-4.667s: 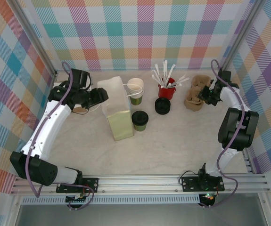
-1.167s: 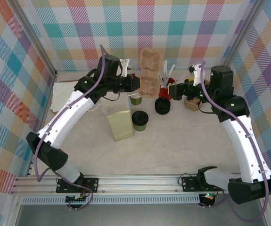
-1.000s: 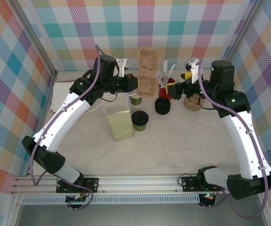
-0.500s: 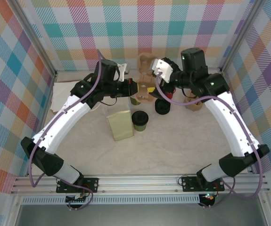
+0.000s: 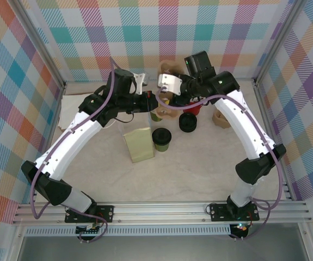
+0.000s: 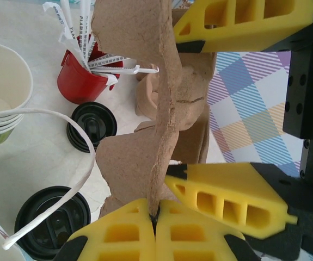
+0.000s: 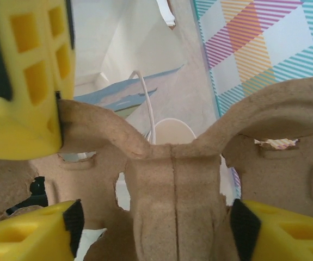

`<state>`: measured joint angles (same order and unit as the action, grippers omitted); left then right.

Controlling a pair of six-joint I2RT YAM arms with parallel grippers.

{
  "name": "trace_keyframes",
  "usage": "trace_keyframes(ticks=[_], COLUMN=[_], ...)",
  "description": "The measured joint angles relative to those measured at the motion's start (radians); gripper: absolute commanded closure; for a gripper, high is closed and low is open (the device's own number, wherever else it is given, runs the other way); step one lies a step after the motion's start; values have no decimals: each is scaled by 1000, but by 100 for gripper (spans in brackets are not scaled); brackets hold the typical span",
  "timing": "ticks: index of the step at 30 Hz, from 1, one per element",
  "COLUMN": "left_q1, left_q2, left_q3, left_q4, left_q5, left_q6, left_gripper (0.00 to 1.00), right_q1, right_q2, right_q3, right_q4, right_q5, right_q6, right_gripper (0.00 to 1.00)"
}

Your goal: Pack the takeout coffee

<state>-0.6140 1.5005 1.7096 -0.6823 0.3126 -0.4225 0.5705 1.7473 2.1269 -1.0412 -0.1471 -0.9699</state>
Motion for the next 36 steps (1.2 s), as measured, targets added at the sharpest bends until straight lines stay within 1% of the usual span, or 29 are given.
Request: trace_keyframes(ticks=[3,13,20,25,32,36], left_q1=[0,0,0,0,0,13], left_q2=[0,0,0,0,-15,-49], left_q3=[0,0,0,0,4,12], left_q4=[0,0,-1,-1,-24,-57], left_q5=[0,0,-1,-9,-52,-70], left_q6=[0,0,0,5,31,45], left_gripper=[100,100,99,84,61,52], right_q1=[0,0,0,0,1,1], right_q2=[9,36,42,42,42,43], right_q3=[26,74,74,74,74,77], right_q4=[-12,-34,-45,-45,-53,-53], right_q5=[10,24,24,26,35,35], right_q6=[-9,-12,-11,-11,-10,-7], right_gripper=[41,57,64,68,69,69])
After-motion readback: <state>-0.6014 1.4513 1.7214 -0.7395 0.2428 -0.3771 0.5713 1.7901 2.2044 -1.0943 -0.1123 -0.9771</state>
